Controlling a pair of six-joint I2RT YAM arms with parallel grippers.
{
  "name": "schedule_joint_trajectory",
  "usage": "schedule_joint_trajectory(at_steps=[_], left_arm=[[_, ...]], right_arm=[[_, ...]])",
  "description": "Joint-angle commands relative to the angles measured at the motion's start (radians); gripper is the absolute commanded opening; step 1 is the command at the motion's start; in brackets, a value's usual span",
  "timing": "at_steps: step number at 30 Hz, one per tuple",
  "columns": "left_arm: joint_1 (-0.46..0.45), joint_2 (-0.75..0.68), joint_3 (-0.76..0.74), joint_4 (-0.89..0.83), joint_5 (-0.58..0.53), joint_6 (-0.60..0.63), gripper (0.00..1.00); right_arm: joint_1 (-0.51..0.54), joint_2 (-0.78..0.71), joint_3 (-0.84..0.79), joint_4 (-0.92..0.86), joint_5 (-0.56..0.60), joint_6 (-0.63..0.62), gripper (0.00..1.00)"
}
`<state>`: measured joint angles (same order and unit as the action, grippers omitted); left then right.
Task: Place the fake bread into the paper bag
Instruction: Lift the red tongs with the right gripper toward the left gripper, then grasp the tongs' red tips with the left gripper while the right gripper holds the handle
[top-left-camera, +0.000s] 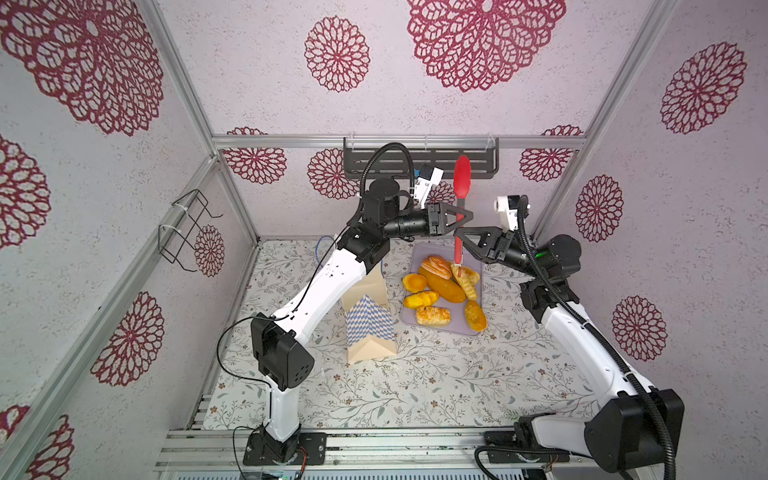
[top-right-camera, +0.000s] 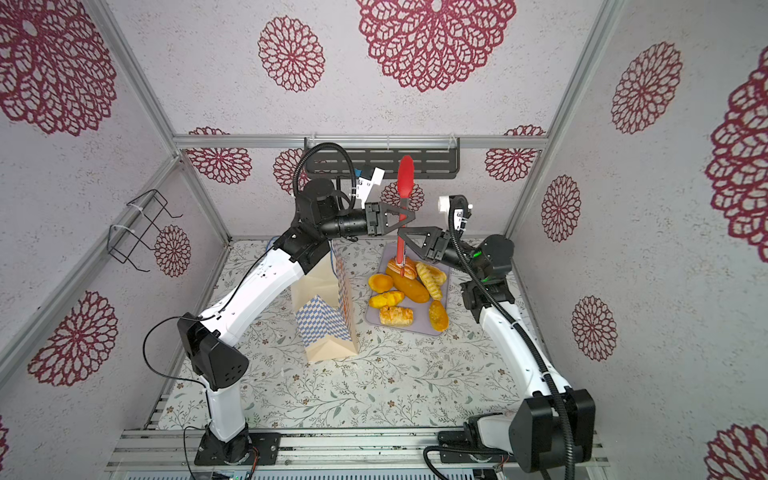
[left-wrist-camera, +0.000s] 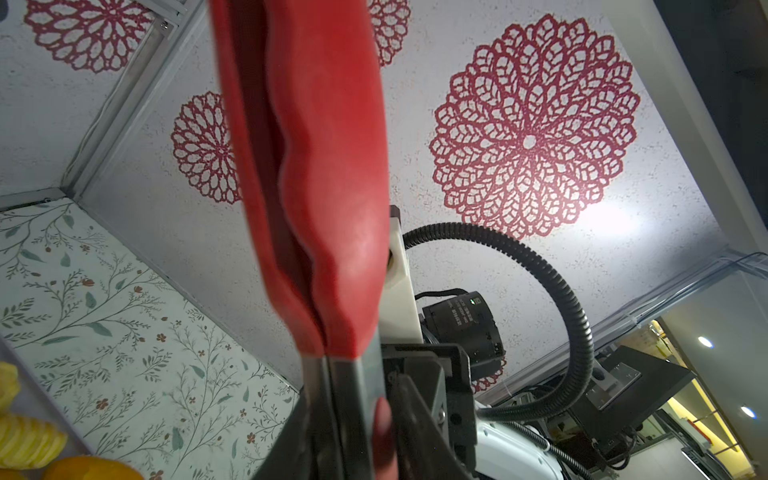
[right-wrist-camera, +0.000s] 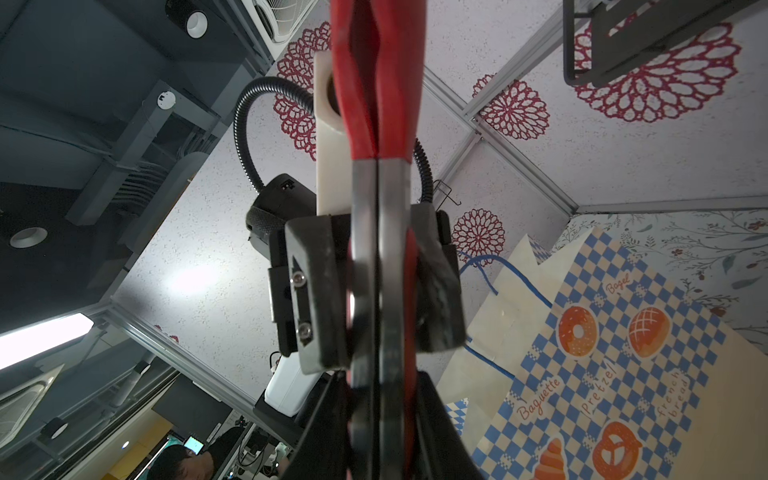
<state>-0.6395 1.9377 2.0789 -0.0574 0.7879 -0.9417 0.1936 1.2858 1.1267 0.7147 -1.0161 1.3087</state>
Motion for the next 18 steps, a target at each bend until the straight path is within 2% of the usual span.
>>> schedule_joint_trajectory(at_steps=[1, 3, 6, 13, 18], left_arm=[[0.014, -0.037, -0.008, 0.029, 0.005, -0.012, 0.24], [0.016, -0.038, -0.009, 0.031, -0.005, -0.019, 0.22], [0.017, -0.043, -0.016, 0.045, -0.03, -0.038, 0.19], [0.021, -0.082, -0.108, 0.189, -0.105, -0.148, 0.17], [0.019, -0.131, -0.174, 0.234, -0.154, -0.167, 0.17]], right_arm=[[0.006, -0.02, 0.046, 0.072, -0.015, -0.02, 0.34], [0.007, -0.021, 0.044, 0.052, -0.01, -0.04, 0.47], [0.015, -0.026, 0.047, -0.017, -0.009, -0.112, 0.54], [0.048, -0.02, 0.044, -0.034, -0.004, -0.211, 0.56], [0.065, 0.017, 0.056, -0.003, -0.001, -0.22, 0.57]])
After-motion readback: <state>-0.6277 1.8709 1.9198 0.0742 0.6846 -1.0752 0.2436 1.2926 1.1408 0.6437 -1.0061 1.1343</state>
